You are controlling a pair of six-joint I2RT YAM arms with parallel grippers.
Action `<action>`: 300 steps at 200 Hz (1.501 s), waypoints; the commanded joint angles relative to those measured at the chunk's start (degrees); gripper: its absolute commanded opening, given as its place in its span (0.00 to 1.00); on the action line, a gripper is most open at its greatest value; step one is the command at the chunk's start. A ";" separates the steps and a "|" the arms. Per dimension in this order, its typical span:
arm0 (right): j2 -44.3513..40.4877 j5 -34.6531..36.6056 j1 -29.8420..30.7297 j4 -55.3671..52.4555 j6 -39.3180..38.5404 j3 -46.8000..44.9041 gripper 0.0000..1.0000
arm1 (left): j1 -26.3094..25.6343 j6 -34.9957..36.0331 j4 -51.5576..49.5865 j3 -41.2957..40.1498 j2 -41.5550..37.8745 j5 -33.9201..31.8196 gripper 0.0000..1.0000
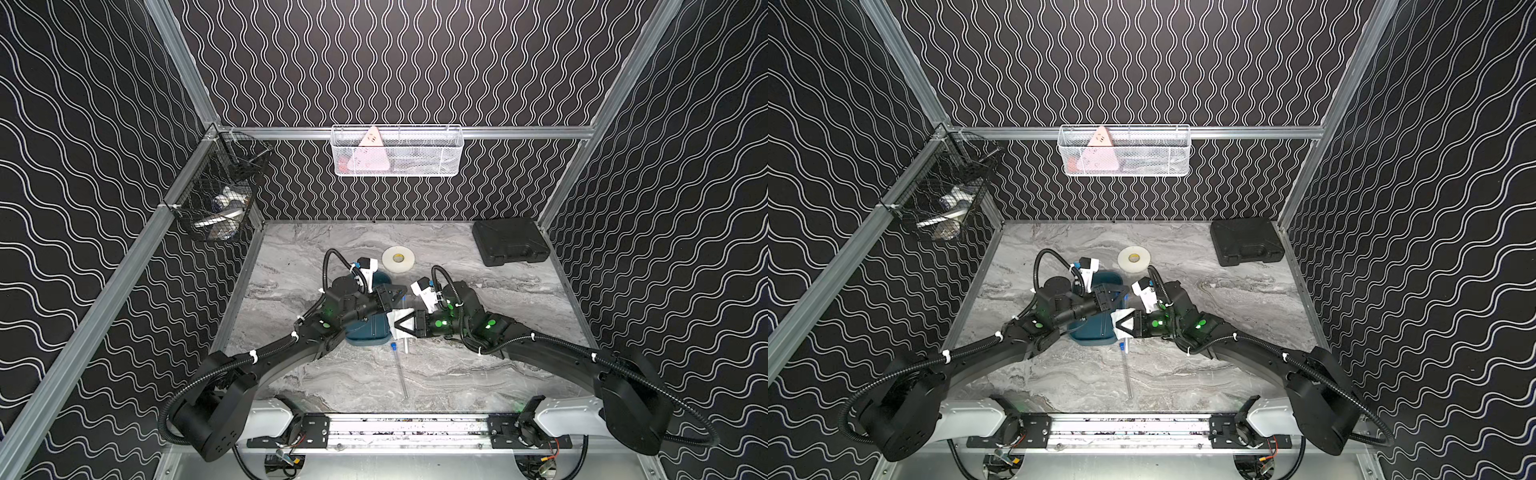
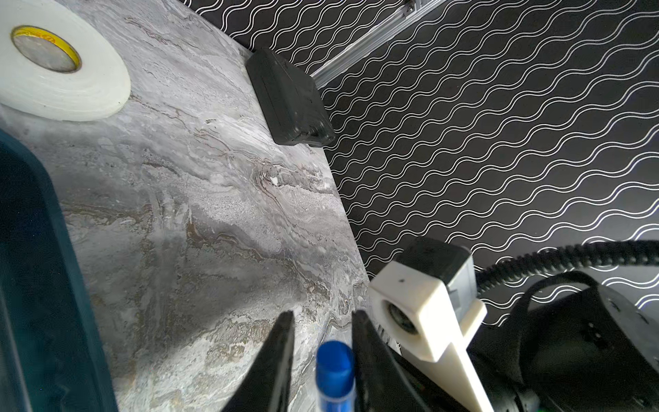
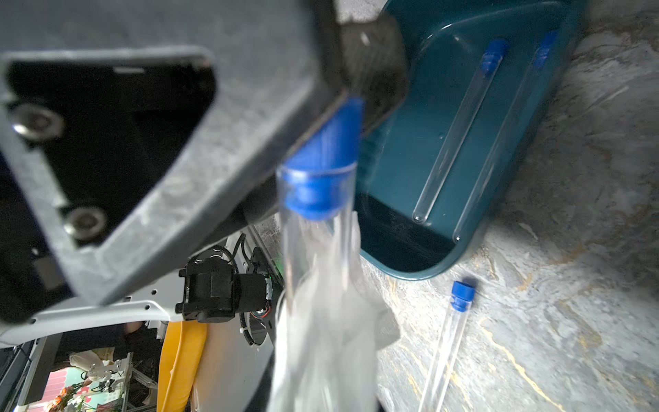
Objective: Wipe the exteriors of test tubes
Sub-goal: Wipe the dirt from the test tube.
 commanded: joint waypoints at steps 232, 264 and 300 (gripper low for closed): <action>-1.54 -0.03 0.17 -3.17 -3.56 1.70 0.15 | 0.08 -1.01 2.60 0.00 0.40 4.29 0.26; -1.21 -0.03 0.19 -3.05 -3.49 1.80 0.15 | 0.07 -0.82 2.16 -0.13 0.01 4.37 0.27; -1.10 -0.03 0.19 -3.21 -3.65 1.99 0.15 | 0.11 -0.95 2.98 -0.21 0.47 4.88 0.16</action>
